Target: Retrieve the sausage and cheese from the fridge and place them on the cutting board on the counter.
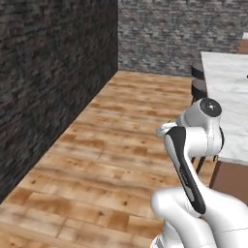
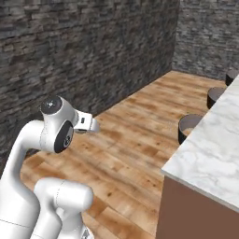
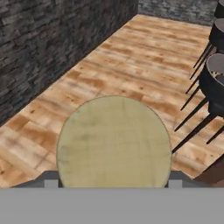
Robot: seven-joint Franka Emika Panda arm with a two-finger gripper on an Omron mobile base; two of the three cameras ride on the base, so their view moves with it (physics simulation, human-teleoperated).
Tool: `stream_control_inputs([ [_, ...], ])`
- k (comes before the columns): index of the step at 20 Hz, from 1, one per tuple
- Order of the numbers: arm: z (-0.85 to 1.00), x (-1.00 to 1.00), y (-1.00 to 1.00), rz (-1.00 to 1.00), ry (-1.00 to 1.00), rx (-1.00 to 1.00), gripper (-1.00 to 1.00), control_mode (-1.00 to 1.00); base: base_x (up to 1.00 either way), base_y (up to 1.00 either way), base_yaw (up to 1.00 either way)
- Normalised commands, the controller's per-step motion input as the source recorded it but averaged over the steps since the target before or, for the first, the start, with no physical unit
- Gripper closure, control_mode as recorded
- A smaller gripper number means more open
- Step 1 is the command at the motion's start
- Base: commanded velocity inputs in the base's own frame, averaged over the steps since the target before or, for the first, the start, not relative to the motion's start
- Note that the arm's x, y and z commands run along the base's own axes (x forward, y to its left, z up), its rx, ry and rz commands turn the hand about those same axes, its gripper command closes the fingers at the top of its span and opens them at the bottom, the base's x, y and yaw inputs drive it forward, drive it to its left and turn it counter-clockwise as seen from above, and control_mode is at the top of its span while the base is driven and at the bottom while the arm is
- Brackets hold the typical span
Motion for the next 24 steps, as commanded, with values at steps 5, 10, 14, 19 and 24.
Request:
stream_control_inputs([
  [5, 0.00, 0.00, 0.00, 0.00, 0.00, 0.00, 1.00, 1.00, 1.00, 1.00, -0.40],
  [10, 0.00, 0.00, 0.00, 0.00, 0.00, 0.00, 1.00, 1.00, 1.00, 1.00, -0.41],
  [14, 0.00, 0.00, 0.00, 0.00, 0.00, 0.00, 1.00, 1.00, 1.00, 1.00, -0.46],
  [19, 0.00, 0.00, 0.00, 0.00, 0.00, 0.00, 1.00, 1.00, 1.00, 1.00, -0.53],
  [24, 0.00, 0.00, 0.00, 0.00, 0.00, 0.00, 1.00, 1.00, 1.00, 1.00, -0.54],
])
